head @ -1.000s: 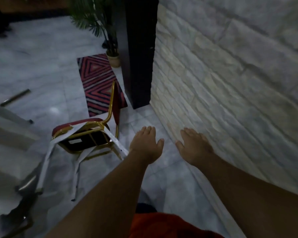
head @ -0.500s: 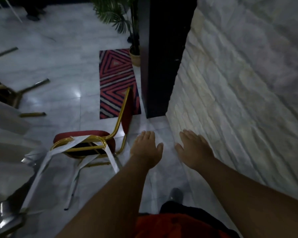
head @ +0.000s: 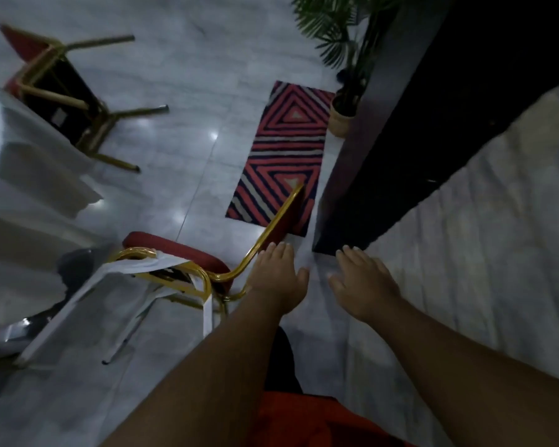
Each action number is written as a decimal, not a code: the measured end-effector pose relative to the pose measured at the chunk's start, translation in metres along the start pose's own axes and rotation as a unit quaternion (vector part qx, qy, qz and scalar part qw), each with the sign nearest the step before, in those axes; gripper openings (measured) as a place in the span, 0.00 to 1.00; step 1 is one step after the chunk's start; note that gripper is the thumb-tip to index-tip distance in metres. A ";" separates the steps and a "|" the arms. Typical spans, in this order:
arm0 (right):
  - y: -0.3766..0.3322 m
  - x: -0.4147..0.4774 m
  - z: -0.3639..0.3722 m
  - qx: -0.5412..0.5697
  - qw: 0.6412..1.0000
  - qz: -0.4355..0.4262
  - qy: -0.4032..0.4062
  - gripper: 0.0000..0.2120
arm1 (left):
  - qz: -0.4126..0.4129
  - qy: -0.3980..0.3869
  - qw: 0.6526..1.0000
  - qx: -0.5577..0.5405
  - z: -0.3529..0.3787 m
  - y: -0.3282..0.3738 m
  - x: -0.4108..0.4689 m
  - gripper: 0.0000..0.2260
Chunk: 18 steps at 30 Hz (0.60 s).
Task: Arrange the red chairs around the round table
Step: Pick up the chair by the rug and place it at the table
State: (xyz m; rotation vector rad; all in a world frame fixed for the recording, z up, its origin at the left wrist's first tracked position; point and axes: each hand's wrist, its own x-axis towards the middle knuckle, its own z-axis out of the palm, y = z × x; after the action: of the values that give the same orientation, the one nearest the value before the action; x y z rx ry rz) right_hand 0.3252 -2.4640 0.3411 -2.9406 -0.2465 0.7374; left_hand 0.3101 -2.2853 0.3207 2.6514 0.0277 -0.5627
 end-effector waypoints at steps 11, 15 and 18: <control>-0.037 0.202 -0.075 -0.069 0.994 -0.074 -0.028 0.31 | -0.067 0.001 0.998 -0.015 -0.074 -0.075 0.171 0.31; -0.040 0.285 -0.087 -0.100 0.988 -0.117 -0.025 0.31 | -0.099 0.004 0.995 -0.027 -0.067 -0.098 0.228 0.30; -0.045 0.348 -0.065 -0.117 0.978 -0.168 -0.043 0.32 | -0.129 -0.019 0.990 -0.044 -0.038 -0.110 0.271 0.33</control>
State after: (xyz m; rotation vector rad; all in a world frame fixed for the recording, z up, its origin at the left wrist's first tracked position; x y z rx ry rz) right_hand 0.6525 -2.3609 0.2441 -2.9607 -0.8678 0.8327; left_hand 0.5619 -2.1886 0.2011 2.5674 0.3809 -0.6773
